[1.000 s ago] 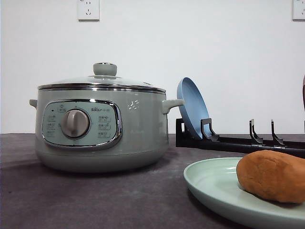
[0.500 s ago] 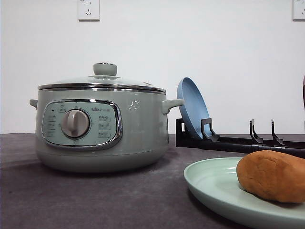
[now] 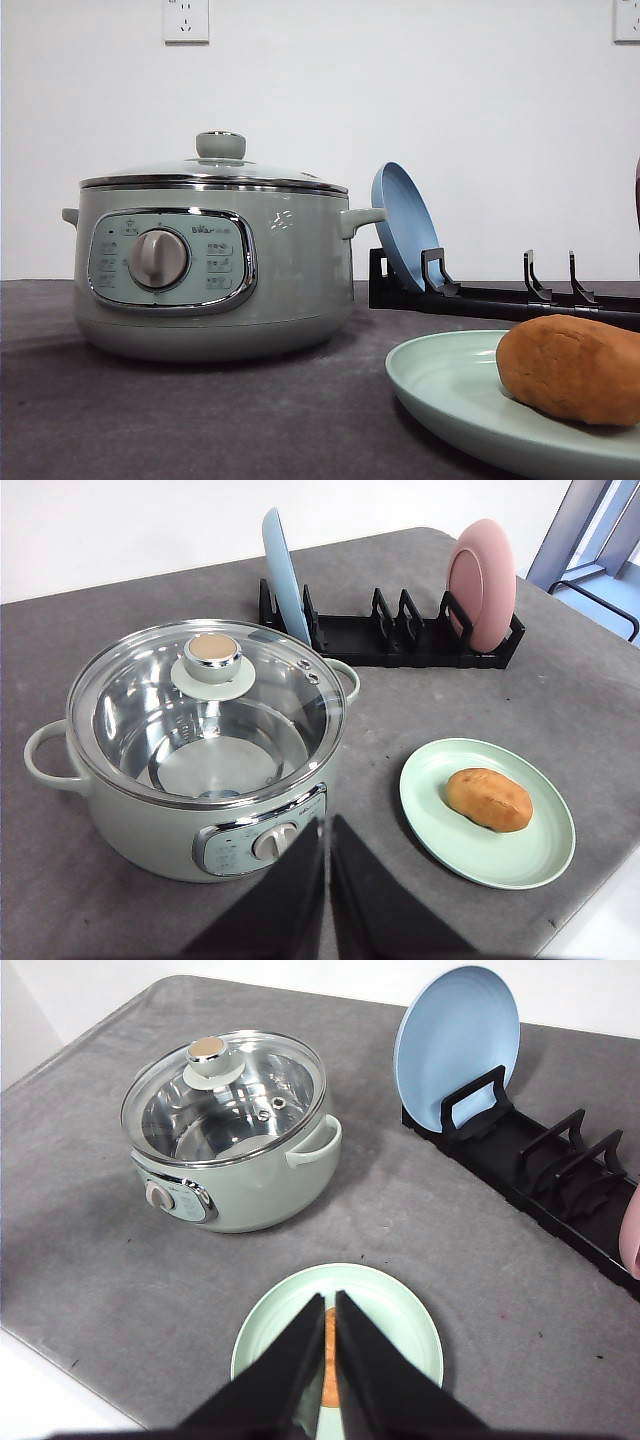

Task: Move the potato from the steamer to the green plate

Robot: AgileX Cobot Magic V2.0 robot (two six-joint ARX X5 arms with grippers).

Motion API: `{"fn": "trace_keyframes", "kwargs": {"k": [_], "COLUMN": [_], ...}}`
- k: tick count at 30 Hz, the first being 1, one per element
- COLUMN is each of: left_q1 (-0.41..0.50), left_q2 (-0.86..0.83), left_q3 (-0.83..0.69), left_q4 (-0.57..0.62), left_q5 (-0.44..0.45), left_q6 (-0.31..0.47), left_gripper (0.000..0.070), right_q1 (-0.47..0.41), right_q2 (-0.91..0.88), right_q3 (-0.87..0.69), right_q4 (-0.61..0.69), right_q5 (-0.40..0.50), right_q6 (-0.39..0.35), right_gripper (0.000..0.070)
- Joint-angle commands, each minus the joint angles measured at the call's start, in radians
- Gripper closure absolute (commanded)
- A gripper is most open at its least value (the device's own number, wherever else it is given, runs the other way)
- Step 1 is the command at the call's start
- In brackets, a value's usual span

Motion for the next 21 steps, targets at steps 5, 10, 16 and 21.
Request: {"fn": "trace_keyframes", "kwargs": {"k": [5,10,16,21], "left_q1": [0.006,0.083,0.233,0.313], "left_q2": [0.005,-0.005,-0.079,-0.164], "left_q3": [0.008,-0.049,-0.295,-0.561], "left_q4": [0.013,0.058,0.302,0.516], "left_q5": [0.004,0.005,0.005,0.005], "left_q6": [0.008,0.008,0.008,0.009], "left_gripper": [0.0700,0.0700,0.0700,0.0700], "right_q1": [0.006,0.006,0.006,0.006], "right_q2": [0.006,0.006,0.006,0.006], "right_q3": [0.015,0.015,0.015,0.015], "right_q4": [0.011,0.011,0.011,0.011], "right_q5": [0.001,0.001,0.001,0.001], "right_q6": [-0.008,-0.008,-0.008,-0.008], "right_gripper": [0.0699,0.0699,0.0699,0.0699]}}
